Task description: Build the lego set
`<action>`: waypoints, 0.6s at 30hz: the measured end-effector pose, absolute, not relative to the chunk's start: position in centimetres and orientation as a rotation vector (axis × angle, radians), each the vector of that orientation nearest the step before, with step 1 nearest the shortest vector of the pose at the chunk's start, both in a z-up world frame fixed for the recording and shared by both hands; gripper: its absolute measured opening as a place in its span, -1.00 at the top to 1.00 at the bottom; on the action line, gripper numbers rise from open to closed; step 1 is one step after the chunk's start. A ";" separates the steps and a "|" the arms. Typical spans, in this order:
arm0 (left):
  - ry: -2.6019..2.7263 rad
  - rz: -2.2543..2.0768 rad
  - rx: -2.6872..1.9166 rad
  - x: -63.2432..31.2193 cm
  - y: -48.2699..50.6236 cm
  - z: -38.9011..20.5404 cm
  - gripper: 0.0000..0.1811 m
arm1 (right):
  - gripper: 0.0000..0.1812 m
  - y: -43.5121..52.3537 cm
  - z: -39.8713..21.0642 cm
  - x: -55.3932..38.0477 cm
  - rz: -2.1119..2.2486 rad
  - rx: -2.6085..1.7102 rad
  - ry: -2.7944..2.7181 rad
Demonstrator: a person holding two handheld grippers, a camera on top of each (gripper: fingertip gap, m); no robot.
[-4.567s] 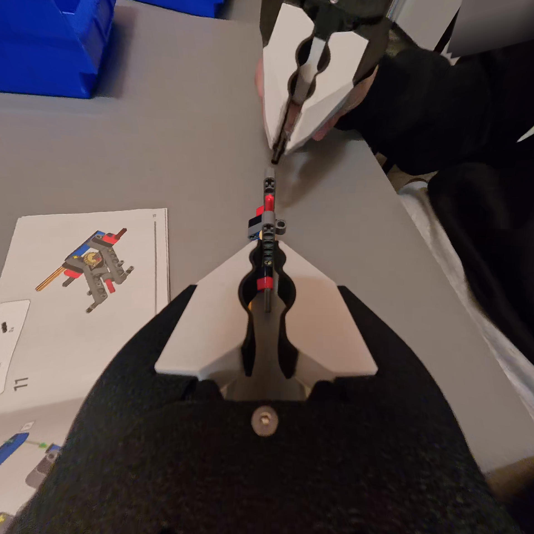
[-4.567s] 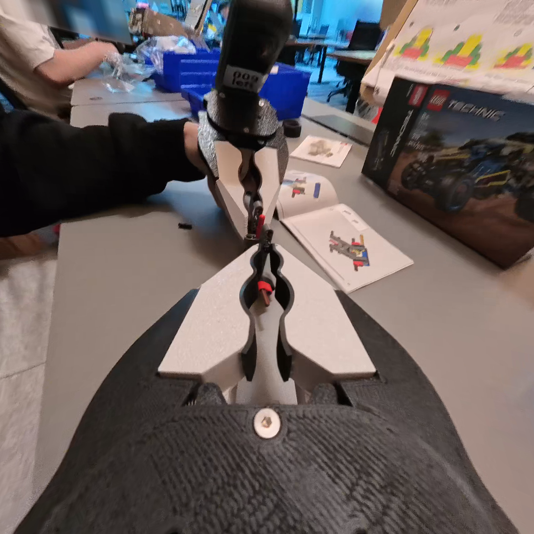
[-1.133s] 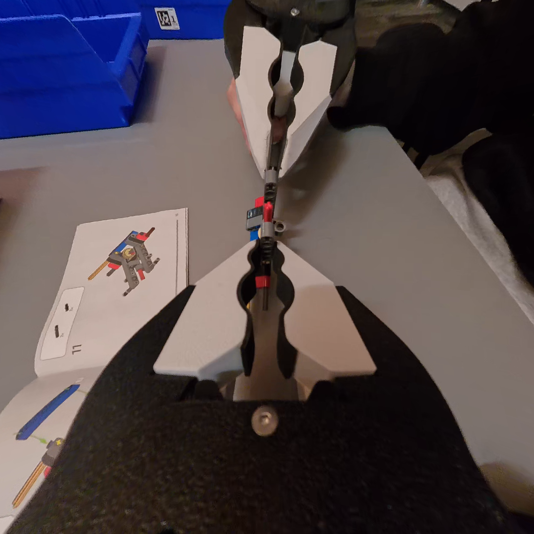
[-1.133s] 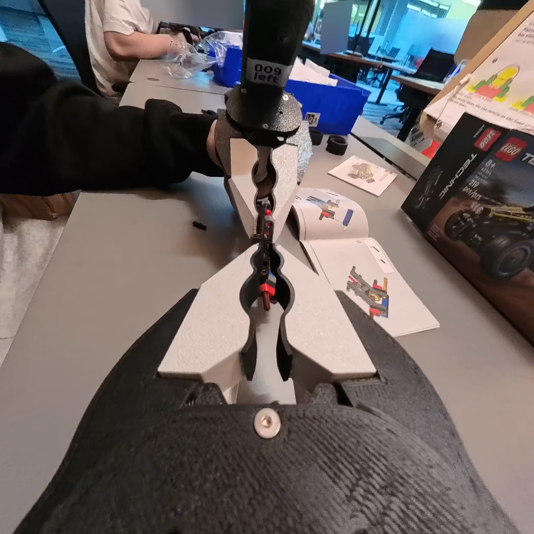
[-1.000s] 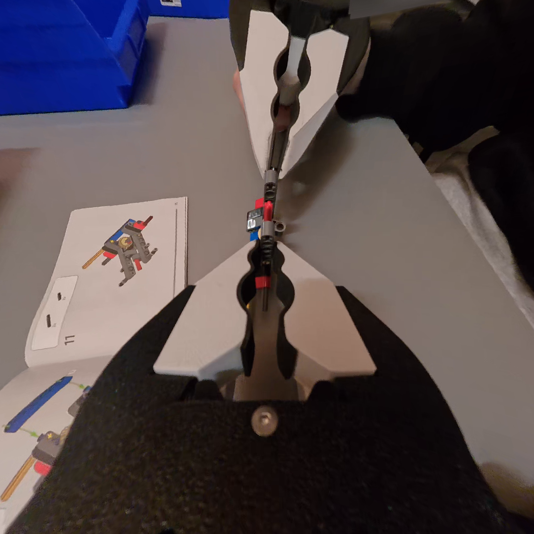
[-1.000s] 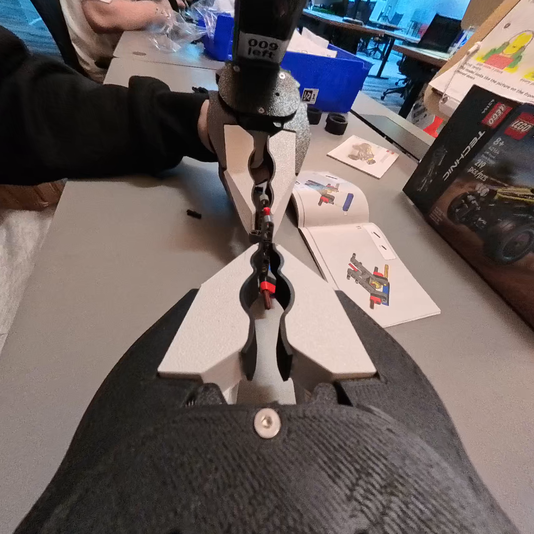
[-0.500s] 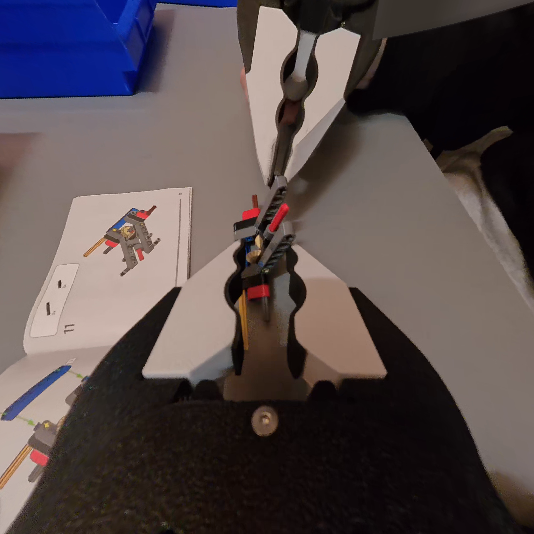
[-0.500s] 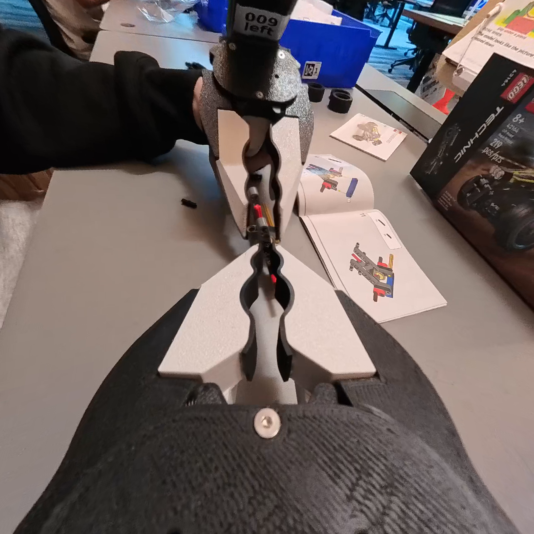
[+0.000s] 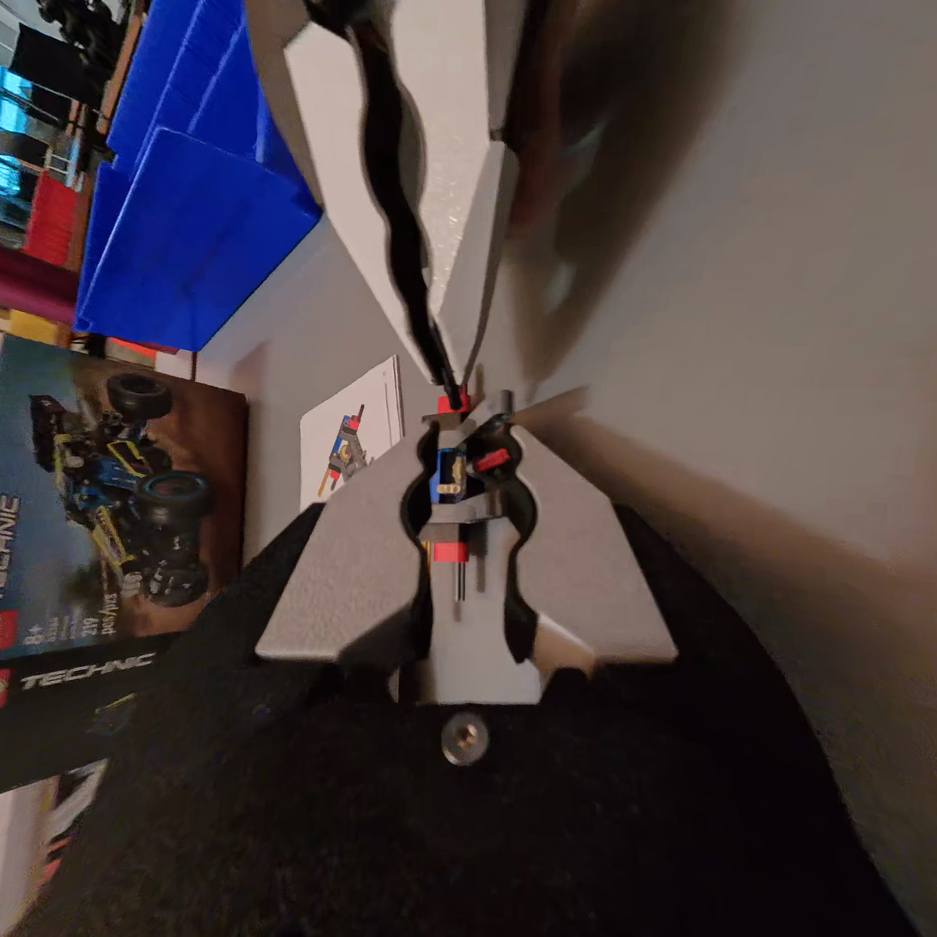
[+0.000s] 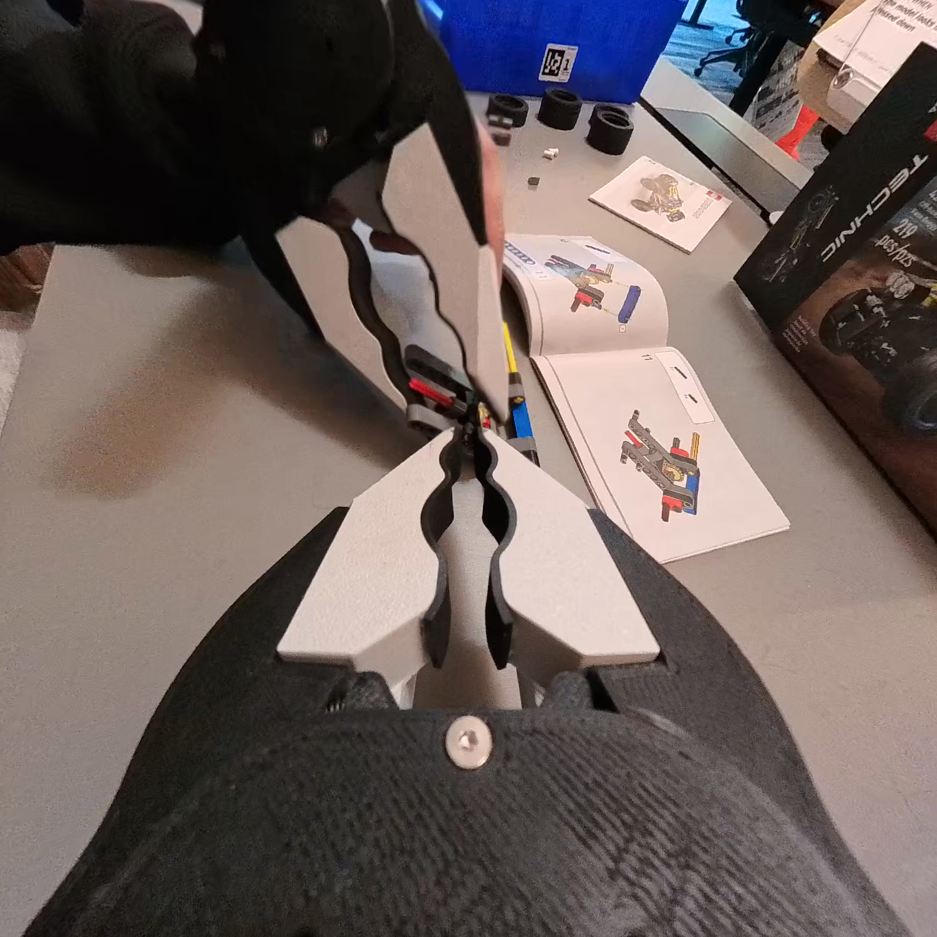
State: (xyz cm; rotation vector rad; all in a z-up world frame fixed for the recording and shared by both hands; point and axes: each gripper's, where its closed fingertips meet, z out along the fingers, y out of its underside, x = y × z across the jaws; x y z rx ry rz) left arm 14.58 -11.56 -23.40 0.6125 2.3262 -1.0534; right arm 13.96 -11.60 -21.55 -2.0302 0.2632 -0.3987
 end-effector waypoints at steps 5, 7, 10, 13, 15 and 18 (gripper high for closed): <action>2.267 -1.038 0.602 14.9 -12.3 -23.4 0.95 | 0.97 -11.9 -20.9 14.1 -0.393 -1.986 0.280; 2.301 -1.092 0.559 15.1 -12.2 -23.2 0.95 | 0.97 -12.0 -20.4 14.1 -0.381 -1.952 0.283; 2.417 -1.299 0.504 14.2 -12.1 -22.1 0.95 | 0.98 -12.3 -19.7 14.0 -0.358 -1.900 0.285; 2.577 -1.528 0.444 13.1 -12.1 -20.8 0.95 | 0.97 -12.5 -18.9 13.7 -0.327 -1.847 0.273; 2.667 -1.616 0.416 12.9 -12.2 -20.3 0.95 | 0.97 -12.6 -18.4 13.3 -0.295 -1.815 0.258; 2.768 -1.635 0.421 13.0 -12.2 -20.5 0.95 | 0.98 -12.8 -17.7 13.2 -0.270 -1.765 0.263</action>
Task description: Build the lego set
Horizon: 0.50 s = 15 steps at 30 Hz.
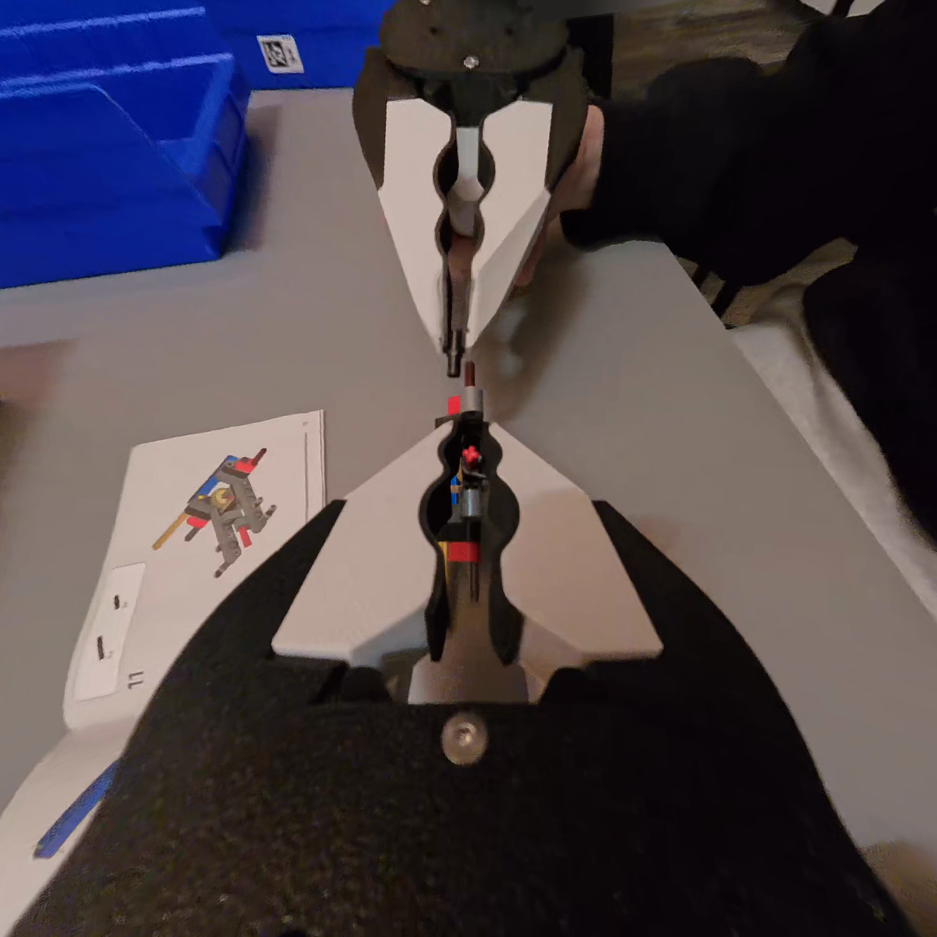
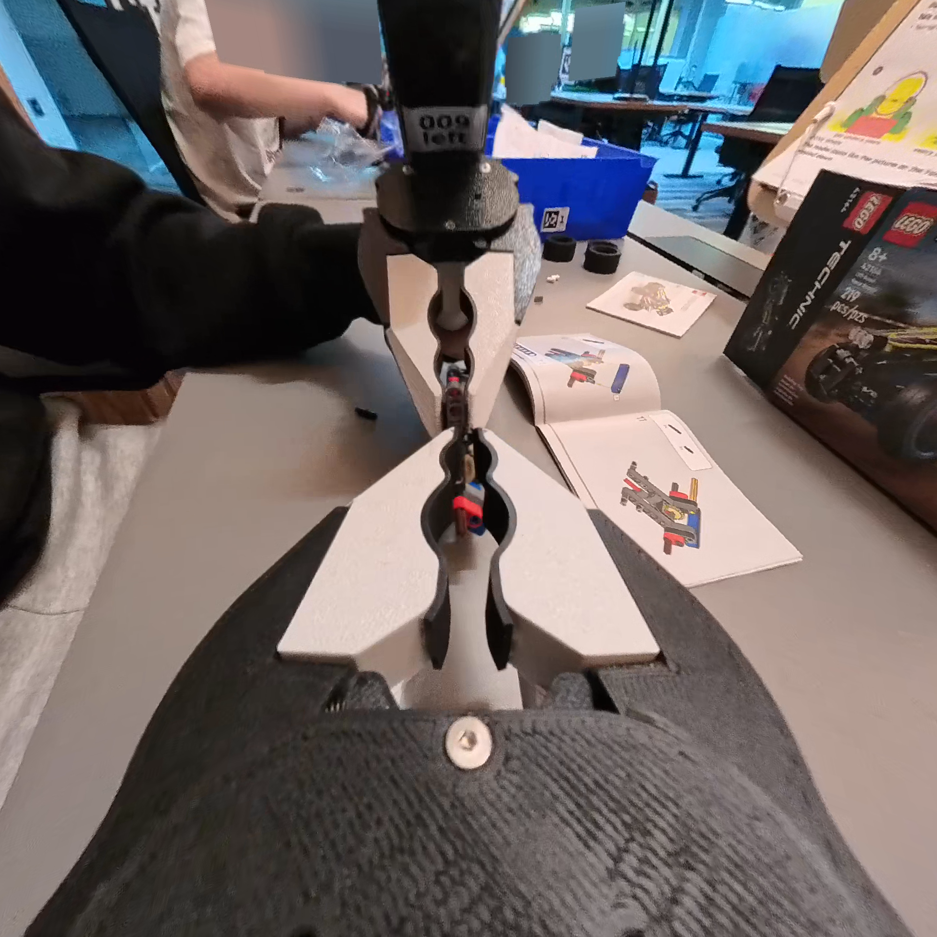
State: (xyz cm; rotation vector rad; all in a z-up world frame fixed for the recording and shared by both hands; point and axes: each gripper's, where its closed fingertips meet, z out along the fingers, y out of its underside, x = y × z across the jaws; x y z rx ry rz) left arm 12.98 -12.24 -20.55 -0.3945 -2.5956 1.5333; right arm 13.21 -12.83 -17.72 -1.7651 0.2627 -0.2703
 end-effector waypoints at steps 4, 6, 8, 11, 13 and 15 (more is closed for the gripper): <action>-2.512 1.533 -0.317 13.2 -12.7 -20.4 0.95 | 0.98 -13.0 -17.2 12.9 -0.263 -1.731 0.243; -2.484 1.551 -0.282 13.2 -12.7 -20.2 0.95 | 0.97 -12.8 -17.5 12.8 -0.266 -1.750 0.235; -2.468 1.569 -0.278 13.2 -12.6 -20.2 0.95 | 0.98 -12.6 -18.0 13.2 -0.284 -1.783 0.257; -2.469 1.596 -0.293 13.2 -12.4 -20.2 0.95 | 0.97 -12.5 -18.3 13.6 -0.315 -1.804 0.278; -2.475 1.620 -0.307 13.2 -12.3 -20.2 0.95 | 0.97 -12.4 -18.3 13.6 -0.300 -1.803 0.276; -2.490 1.635 -0.311 13.3 -12.4 -20.2 0.95 | 0.98 -12.3 -18.2 13.3 -0.286 -1.801 0.257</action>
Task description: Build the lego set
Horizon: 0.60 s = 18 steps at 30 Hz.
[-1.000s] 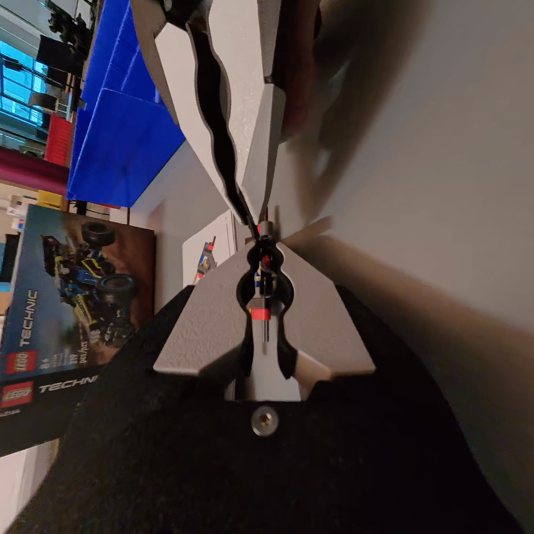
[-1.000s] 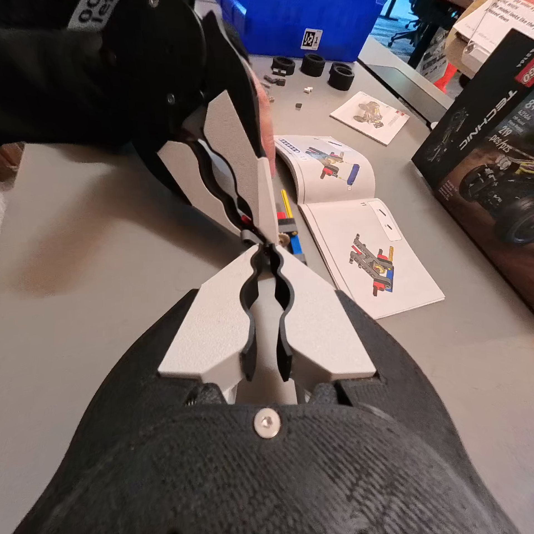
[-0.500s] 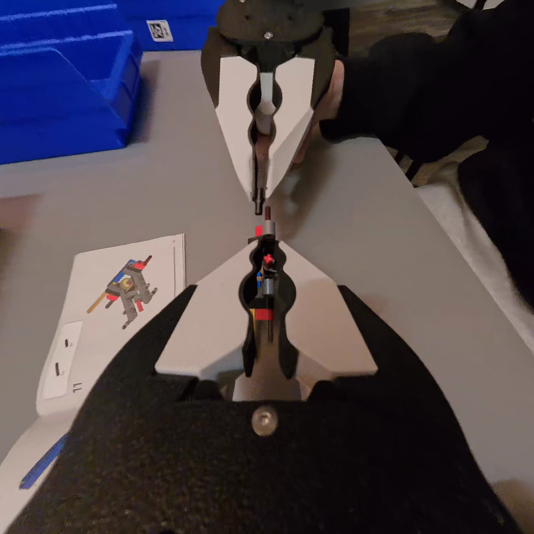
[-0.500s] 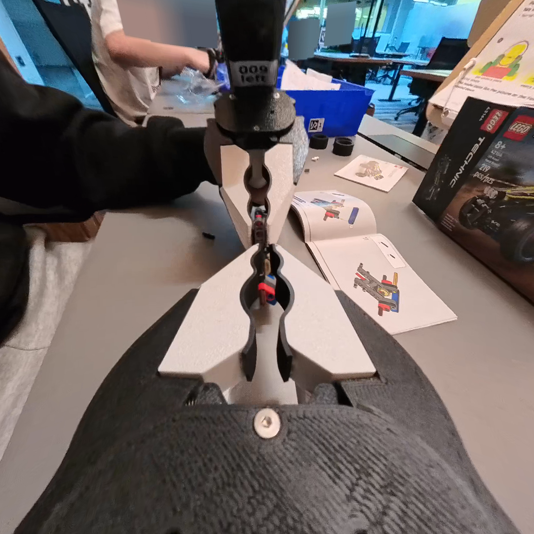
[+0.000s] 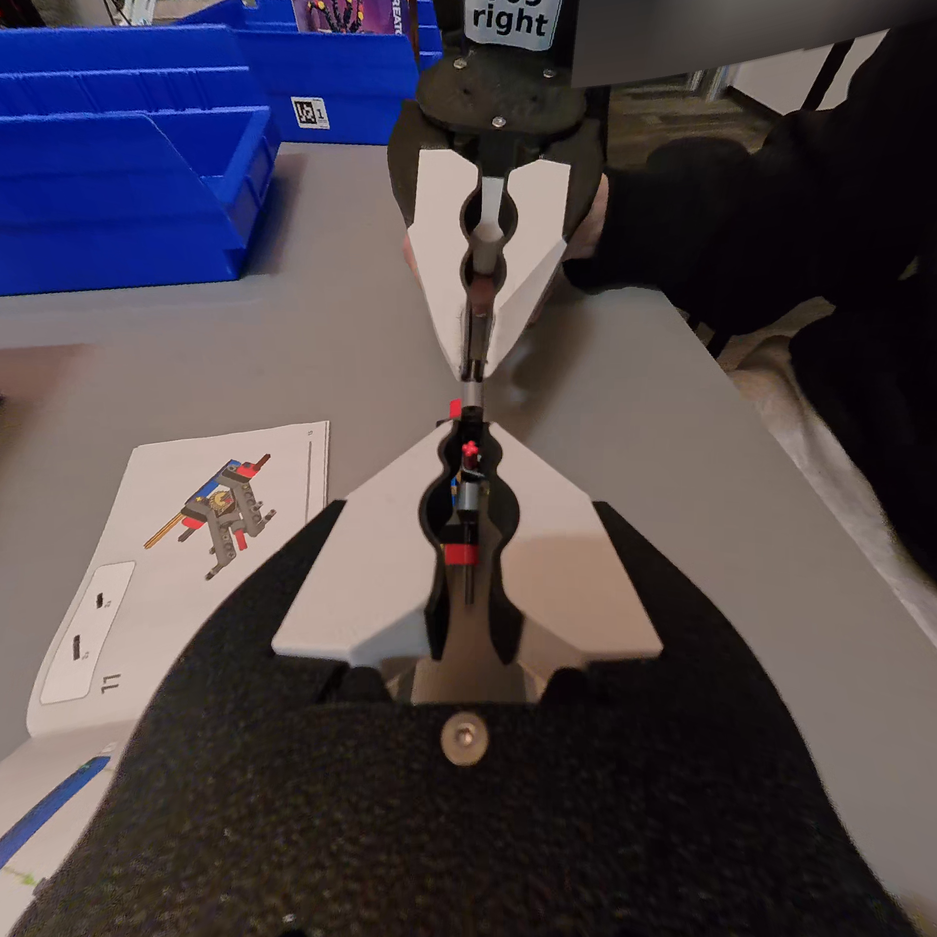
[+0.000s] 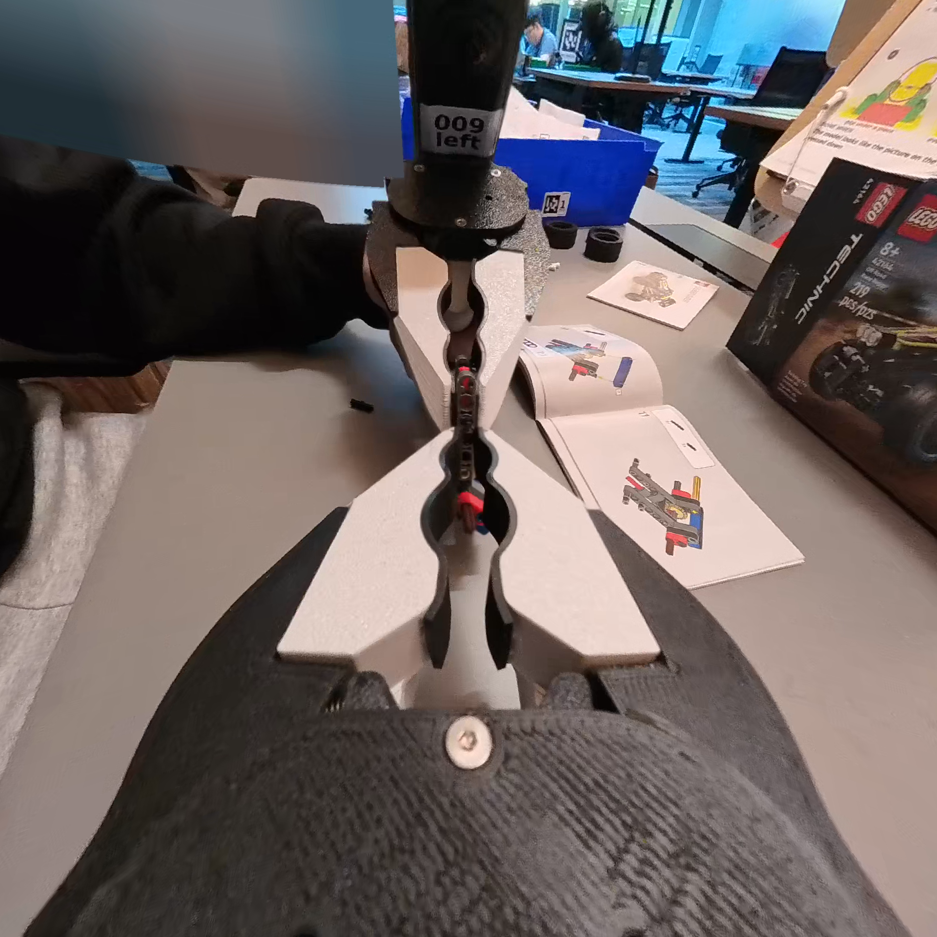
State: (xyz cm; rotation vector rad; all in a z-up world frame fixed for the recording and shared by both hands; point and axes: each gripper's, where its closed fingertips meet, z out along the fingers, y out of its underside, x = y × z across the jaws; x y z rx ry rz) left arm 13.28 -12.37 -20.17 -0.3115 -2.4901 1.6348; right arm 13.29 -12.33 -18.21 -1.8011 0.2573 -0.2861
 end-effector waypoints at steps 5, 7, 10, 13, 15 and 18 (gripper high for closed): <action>-2.493 1.638 -0.324 13.2 -12.4 -20.2 0.95 | 0.97 -12.2 -18.4 13.1 -0.283 -1.813 0.245; -2.499 1.634 -0.335 13.1 -12.5 -20.2 0.95 | 0.97 -12.2 -18.3 13.0 -0.279 -1.812 0.238; -2.498 1.644 -0.339 13.1 -12.4 -20.1 0.95 | 0.97 -12.1 -18.2 13.1 -0.285 -1.803 0.241; -2.486 1.644 -0.329 13.2 -12.3 -20.0 0.95 | 0.97 -12.0 -18.1 13.1 -0.273 -1.795 0.253; -2.487 1.637 -0.327 13.2 -12.3 -20.0 0.95 | 0.97 -12.0 -18.1 13.1 -0.277 -1.791 0.253; -2.498 1.630 -0.339 13.0 -12.4 -20.1 0.95 | 0.98 -12.1 -17.5 13.1 -0.263 -1.754 0.257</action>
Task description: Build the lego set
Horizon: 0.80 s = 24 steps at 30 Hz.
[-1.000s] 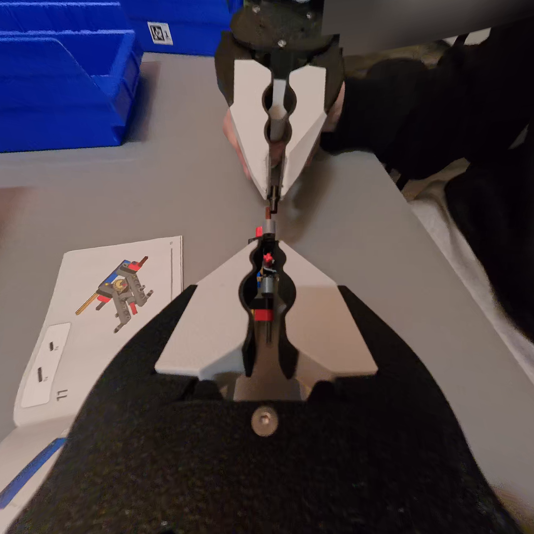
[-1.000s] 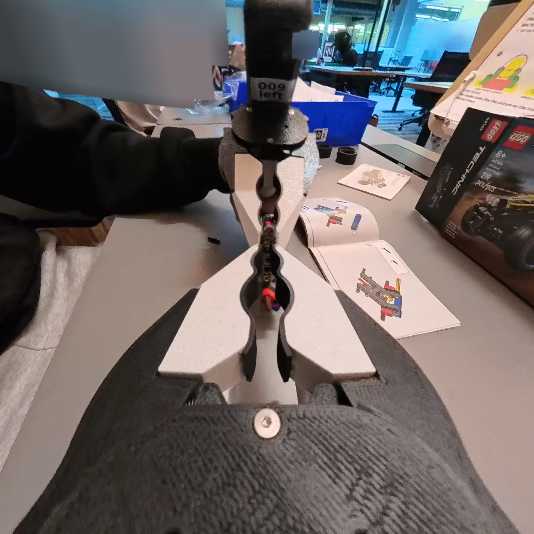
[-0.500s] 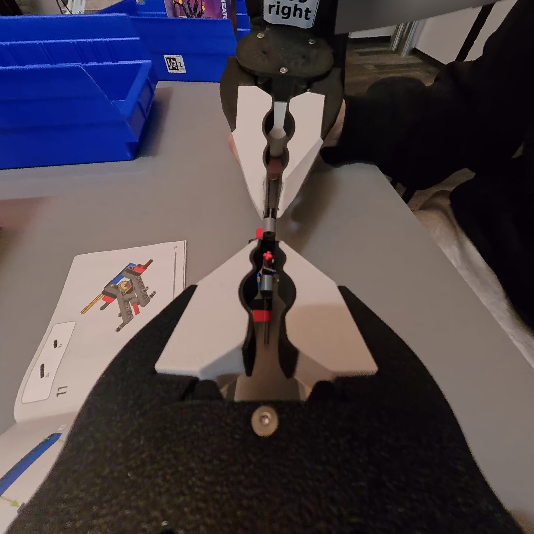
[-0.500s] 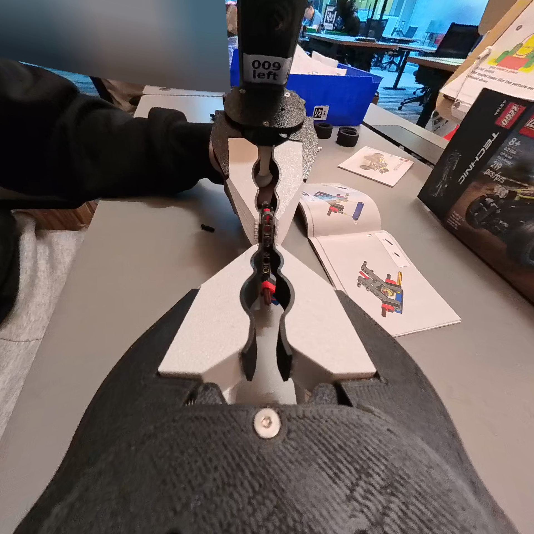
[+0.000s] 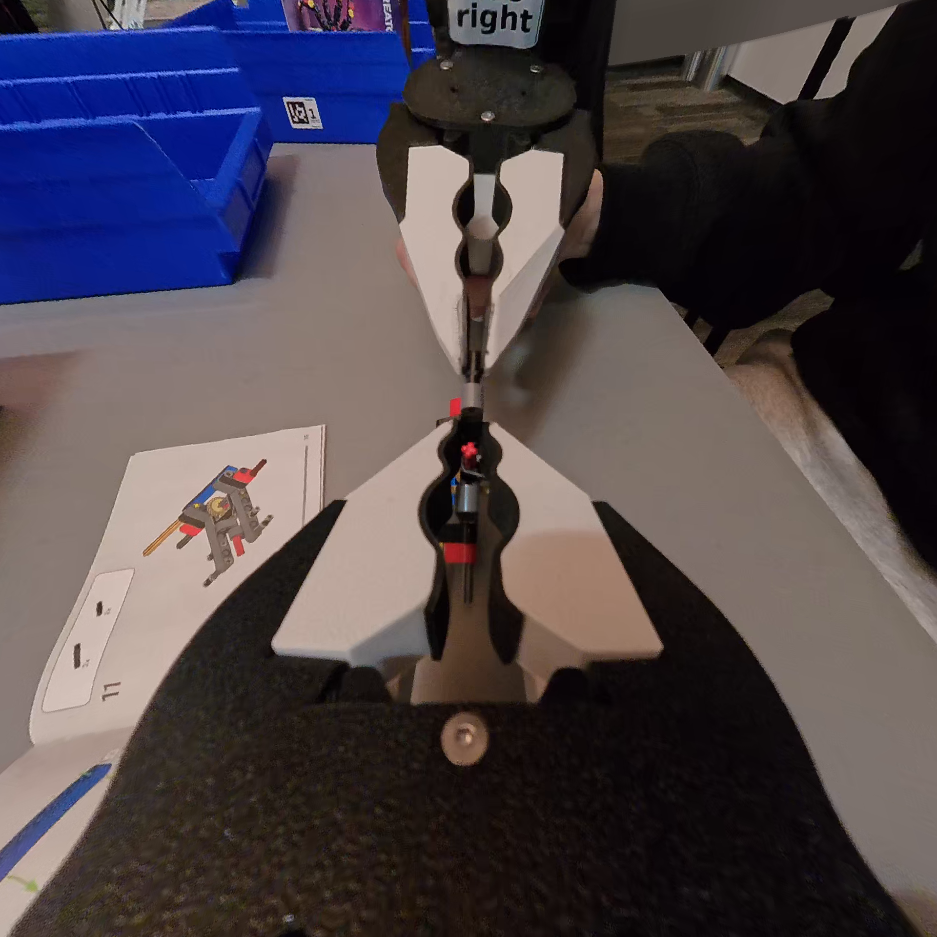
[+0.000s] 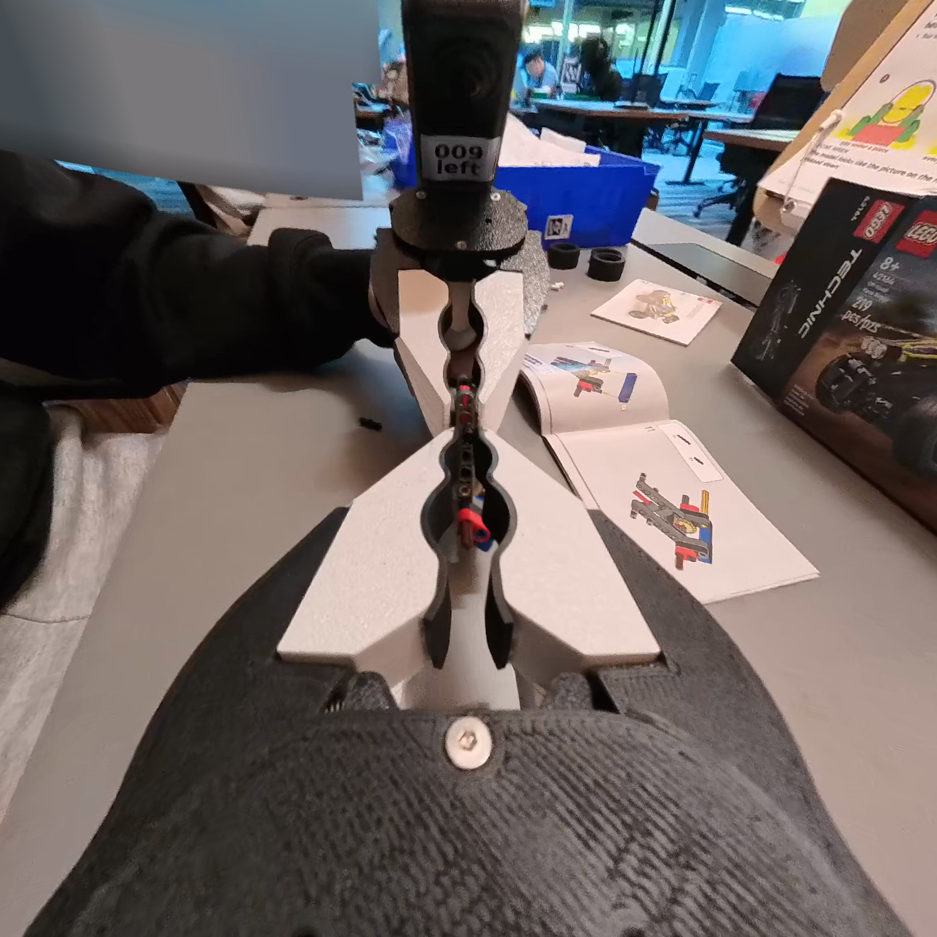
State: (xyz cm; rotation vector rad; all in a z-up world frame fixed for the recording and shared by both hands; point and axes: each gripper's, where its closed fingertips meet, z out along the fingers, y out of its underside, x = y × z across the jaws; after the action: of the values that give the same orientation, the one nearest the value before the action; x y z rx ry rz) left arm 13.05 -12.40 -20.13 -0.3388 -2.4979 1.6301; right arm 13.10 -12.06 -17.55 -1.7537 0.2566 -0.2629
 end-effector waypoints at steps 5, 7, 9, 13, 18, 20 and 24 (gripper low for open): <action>-2.492 1.658 -0.327 13.3 -12.4 -19.9 0.95 | 0.98 -11.9 -17.6 13.0 -0.253 -1.759 0.256; -2.484 1.672 -0.320 13.4 -12.3 -19.7 0.95 | 0.98 -11.9 -17.7 13.1 -0.254 -1.763 0.263; -2.485 1.675 -0.321 13.4 -12.2 -19.6 0.95 | 0.97 -11.9 -17.7 13.1 -0.257 -1.767 0.260; -2.488 1.664 -0.341 13.2 -12.3 -19.7 0.95 | 0.98 -11.9 -17.8 13.1 -0.261 -1.767 0.261; -2.516 1.657 -0.359 13.2 -12.3 -19.9 0.95 | 0.97 -11.8 -17.8 13.1 -0.266 -1.774 0.257; -2.514 1.653 -0.363 13.0 -12.3 -19.8 0.96 | 0.98 -11.7 -17.8 12.9 -0.273 -1.772 0.237; -2.471 1.623 -0.328 12.7 -12.1 -19.8 0.95 | 0.98 -11.6 -17.8 12.6 -0.332 -1.783 0.182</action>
State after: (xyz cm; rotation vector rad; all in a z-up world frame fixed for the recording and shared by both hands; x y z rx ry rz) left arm 12.68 -12.08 -19.80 -0.3277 -2.4706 1.6225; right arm 12.64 -11.60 -17.84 -1.7826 0.1821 -0.3323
